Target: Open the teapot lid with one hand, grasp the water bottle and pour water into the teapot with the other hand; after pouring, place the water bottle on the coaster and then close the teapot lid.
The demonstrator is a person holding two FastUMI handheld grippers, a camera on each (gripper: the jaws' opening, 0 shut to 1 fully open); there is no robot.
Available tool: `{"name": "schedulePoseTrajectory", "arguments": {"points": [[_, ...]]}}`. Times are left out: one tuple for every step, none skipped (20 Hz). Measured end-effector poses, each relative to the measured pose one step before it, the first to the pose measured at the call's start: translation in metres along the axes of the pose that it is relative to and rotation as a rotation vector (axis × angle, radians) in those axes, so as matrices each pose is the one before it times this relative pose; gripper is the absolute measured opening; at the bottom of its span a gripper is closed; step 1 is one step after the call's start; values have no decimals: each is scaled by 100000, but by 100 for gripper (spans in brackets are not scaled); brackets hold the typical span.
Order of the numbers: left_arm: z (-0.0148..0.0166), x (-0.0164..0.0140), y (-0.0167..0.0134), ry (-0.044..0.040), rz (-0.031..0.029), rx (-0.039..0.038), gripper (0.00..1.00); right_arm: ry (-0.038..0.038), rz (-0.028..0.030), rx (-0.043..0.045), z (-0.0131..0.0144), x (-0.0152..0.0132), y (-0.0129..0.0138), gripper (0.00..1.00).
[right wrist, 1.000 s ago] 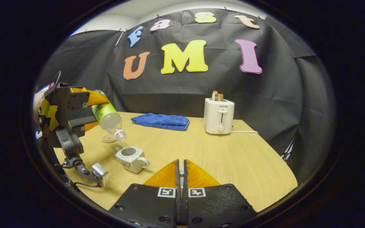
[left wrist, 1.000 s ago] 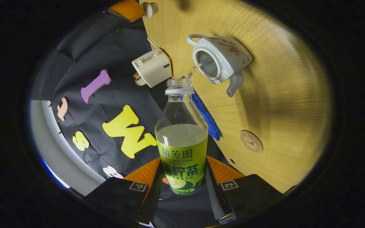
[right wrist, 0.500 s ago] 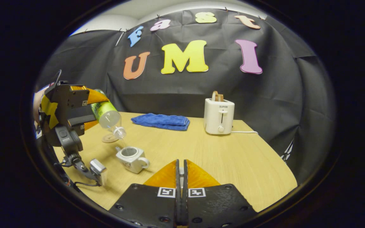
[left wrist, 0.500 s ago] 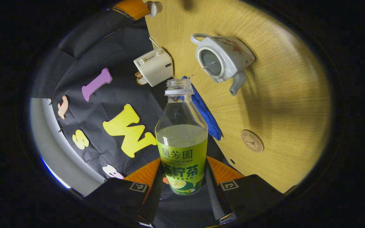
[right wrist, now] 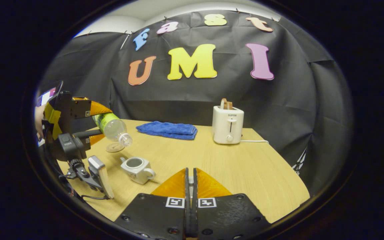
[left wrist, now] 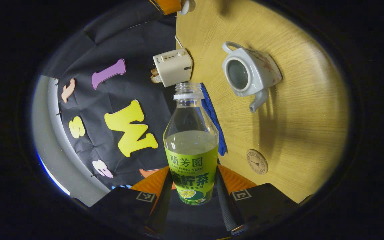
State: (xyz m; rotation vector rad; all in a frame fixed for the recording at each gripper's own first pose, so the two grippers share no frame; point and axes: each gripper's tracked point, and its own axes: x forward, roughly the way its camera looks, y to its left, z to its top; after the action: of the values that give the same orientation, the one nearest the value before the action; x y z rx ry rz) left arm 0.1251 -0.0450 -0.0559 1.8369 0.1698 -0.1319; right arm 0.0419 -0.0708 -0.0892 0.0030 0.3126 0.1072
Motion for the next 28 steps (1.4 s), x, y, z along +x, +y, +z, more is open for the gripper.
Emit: {"name": "schedulePoseTrajectory", "arguments": {"points": [[-181, -159, 65, -741, 1074, -3346, 65, -278, 67, 21, 308, -5, 118, 0], [-169, -41, 158, -1167, 1069, -6613, 68, -260, 193, 104, 263, 46, 156, 0], [-497, -91, -106, -559, -541, -8364, 68, -153, 557, 187, 273, -15, 261, 0], [-503, -73, -219, -223, -1745, -9204, 68, -127, 470, 197, 328, 46, 313, 0], [-208, -261, -49, -472, -1196, -8320, 68, -134, 603, -55, 370, 19, 375, 0], [-340, -316, 80, -227, -209, -7367, 68, -516, 377, -274, 433, 96, 494, 0], [-546, -417, 115, 455, -151, -6683, 68, -523, 511, -492, 444, 79, 505, 0], [-559, -356, -280, 261, -703, -7319, 68, -326, 756, -583, 454, 201, 561, 0], [-550, -375, -500, -534, -1894, -8243, 68, -517, 908, -234, 439, 210, 614, 0], [-714, -230, -633, 662, -2215, -8914, 68, -225, 826, -381, 431, 293, 702, 0], [-690, -498, -224, 21, -1344, -9325, 68, -188, 722, -695, 305, 310, 618, 0], [-571, -397, -86, 79, -519, -7220, 68, 38, 656, -540, 303, 303, 722, 0], [-678, -434, 242, -51, 217, -6126, 68, -5, 881, -593, 241, 372, 748, 0], [-531, -300, 356, 273, 579, -5677, 69, 185, 617, -755, 198, 282, 799, 0], [-485, -492, 524, -317, 834, -5322, 69, -88, 814, -861, 186, 268, 748, 0], [-481, -283, 287, 171, 314, -5174, 68, 137, 634, -875, 167, 305, 824, 0], [-304, -394, 388, -1051, 754, -4763, 69, 174, 918, -931, 52, 383, 770, 0], [-235, -462, 394, -792, 613, -4262, 69, 168, 673, -570, 54, 272, 755, 0], [-134, -308, 337, -975, 584, -4079, 68, 187, 723, -417, -35, 330, 676, 0], [-74, -224, 486, -1038, 793, -4448, 68, 198, 482, -343, -40, 370, 566, 0], [126, -272, 408, -986, 605, -5080, 69, 473, 110, -342, -224, 466, 381, 0], [117, -190, 132, -919, 80, -4747, 68, 724, 84, 125, -319, 452, 346, 0], [-80, -185, 56, -332, -746, -4565, 68, 965, 339, 494, -399, 403, 432, 0], [32, -127, -27, -295, -579, -3820, 69, 743, 377, 333, -255, 346, 407, 0], [194, -92, -12, -586, -156, -2698, 69, 494, 195, 77, -125, 253, 360, 0], [171, -91, 88, -787, 37, -1645, 69, 388, 211, -280, -82, 262, 334, 0], [193, -65, 245, -1078, 170, -799, 69, 290, 191, -308, -45, 182, 325, 0], [47, 127, 45, -658, 240, -701, 69, 67, 339, -404, 64, 108, 267, 0]]}}
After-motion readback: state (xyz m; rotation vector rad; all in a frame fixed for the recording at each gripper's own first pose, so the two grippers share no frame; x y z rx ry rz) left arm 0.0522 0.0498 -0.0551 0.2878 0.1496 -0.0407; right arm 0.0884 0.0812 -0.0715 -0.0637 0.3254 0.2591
